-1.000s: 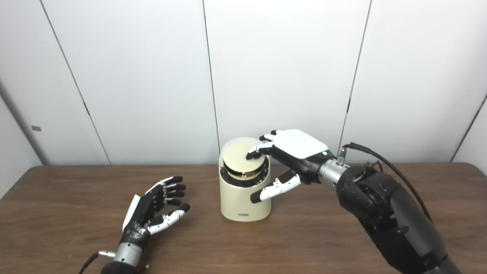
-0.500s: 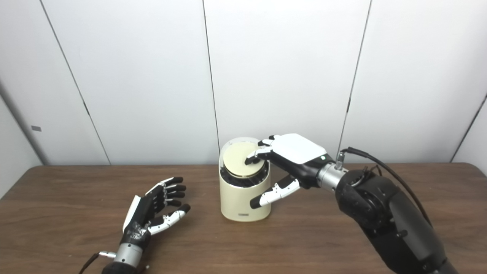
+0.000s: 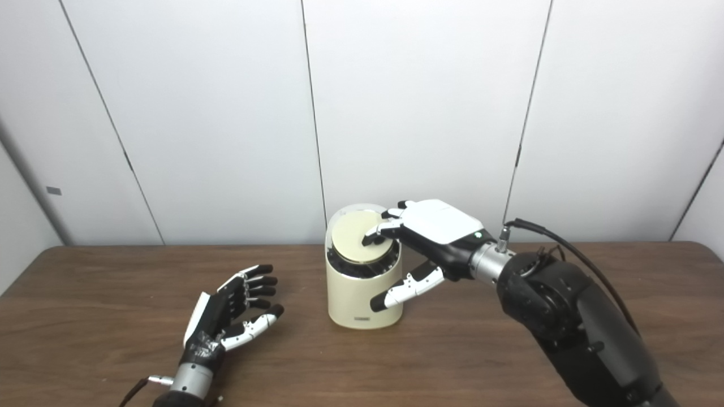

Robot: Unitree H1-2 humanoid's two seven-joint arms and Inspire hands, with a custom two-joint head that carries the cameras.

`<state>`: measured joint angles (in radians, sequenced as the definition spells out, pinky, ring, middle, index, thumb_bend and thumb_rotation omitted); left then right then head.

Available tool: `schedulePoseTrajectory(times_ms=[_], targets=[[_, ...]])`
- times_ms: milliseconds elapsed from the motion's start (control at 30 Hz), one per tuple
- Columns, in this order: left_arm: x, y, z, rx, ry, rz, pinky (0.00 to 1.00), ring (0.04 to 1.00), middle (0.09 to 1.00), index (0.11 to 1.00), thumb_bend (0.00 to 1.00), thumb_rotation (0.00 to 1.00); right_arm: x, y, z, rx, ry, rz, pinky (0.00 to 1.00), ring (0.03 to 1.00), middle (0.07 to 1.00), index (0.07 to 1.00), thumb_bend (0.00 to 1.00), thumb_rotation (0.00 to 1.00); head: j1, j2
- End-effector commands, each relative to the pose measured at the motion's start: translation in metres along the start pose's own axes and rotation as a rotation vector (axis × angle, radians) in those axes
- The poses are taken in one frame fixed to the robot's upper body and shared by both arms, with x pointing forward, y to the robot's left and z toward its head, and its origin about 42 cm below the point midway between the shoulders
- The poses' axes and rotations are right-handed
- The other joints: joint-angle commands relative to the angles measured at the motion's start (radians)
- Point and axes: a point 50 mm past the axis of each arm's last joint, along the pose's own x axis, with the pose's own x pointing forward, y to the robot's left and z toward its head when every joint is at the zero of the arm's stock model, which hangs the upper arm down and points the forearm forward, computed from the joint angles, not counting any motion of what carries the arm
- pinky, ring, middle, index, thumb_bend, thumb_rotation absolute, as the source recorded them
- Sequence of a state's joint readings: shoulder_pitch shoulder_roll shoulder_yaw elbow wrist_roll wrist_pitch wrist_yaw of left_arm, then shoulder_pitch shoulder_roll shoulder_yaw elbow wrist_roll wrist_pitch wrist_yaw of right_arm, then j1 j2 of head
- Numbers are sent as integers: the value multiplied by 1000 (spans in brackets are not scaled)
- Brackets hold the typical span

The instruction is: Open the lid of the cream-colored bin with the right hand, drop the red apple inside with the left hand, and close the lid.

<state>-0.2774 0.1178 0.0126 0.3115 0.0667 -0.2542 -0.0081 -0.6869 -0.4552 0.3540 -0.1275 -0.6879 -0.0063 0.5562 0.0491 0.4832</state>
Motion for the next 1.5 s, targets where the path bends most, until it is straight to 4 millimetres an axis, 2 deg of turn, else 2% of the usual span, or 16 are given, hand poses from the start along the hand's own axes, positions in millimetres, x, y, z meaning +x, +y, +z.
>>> schedulePoseTrajectory(times_ms=[0, 900, 1067, 1233, 1467], targets=[[-17, -9, -14, -23, 50, 2, 655, 719, 736, 797, 559, 56, 5, -26, 9, -36, -44, -58, 997, 944, 782, 793, 728, 758, 2, 5], [-18, -8, -9, -13, 49, 16, 649, 714, 732, 791, 559, 70, 7, -18, 14, -30, -71, -39, 966, 923, 769, 787, 733, 747, 11, 26], [-19, -7, -8, -16, 52, 22, 650, 715, 731, 788, 561, 61, 7, -15, 14, -131, -42, 38, 968, 941, 799, 815, 724, 767, 15, 31], [-20, -6, -7, -8, 55, 24, 638, 711, 733, 786, 563, 70, 9, -9, 15, -225, -34, 103, 967, 951, 812, 818, 761, 802, 15, 37], [-21, -6, -4, -3, 54, 25, 630, 707, 728, 783, 564, 88, 9, -3, 17, -294, -58, 128, 955, 932, 780, 792, 776, 783, 18, 51]])
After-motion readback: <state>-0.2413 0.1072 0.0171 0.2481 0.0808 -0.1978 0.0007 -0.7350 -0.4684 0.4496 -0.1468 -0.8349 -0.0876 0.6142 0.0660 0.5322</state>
